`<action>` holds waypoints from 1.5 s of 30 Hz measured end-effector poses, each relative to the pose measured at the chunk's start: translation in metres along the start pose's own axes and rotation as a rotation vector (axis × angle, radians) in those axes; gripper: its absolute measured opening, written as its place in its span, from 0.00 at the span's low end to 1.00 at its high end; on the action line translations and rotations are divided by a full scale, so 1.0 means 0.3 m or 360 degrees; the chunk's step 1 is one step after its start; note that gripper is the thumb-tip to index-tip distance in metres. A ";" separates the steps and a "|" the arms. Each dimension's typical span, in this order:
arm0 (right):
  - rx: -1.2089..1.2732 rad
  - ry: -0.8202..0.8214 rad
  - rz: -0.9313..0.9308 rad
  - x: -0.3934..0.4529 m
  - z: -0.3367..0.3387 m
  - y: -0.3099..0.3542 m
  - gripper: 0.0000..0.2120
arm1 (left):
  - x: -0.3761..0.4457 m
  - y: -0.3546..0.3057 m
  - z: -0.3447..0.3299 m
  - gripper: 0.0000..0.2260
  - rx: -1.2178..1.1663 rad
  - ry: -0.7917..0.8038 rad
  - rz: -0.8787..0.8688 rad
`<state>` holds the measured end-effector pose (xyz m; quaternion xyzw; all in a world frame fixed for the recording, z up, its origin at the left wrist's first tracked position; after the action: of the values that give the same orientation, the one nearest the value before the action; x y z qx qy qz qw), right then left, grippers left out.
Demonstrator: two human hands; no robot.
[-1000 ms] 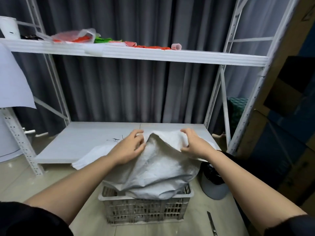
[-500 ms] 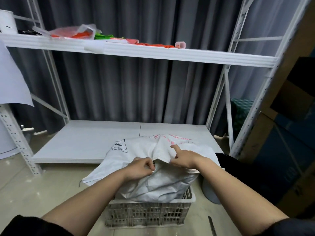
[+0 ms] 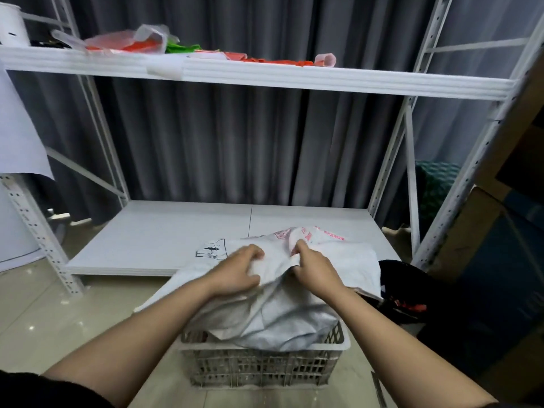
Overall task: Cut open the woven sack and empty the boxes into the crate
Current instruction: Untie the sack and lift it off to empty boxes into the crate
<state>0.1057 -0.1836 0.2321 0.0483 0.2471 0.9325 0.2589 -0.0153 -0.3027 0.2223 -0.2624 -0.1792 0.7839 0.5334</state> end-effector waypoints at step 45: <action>-0.0651 -0.0139 -0.0078 -0.015 0.021 -0.153 0.14 | -0.097 0.074 -0.018 0.45 0.0708 0.0116 -0.0030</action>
<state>0.1320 -0.1490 0.2155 0.0290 0.0424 0.9537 0.2964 -0.0201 -0.3378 0.2120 -0.1649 0.0150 0.7891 0.5915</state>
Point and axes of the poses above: each hand's wrist, its own x-axis towards the middle knuckle, its own z-axis out of the back of the hand, y = z × x, the point moved 5 cm from there along x, towards the middle knuckle, and after that the axes turned 12 degrees about y, right-handed, at the moved point
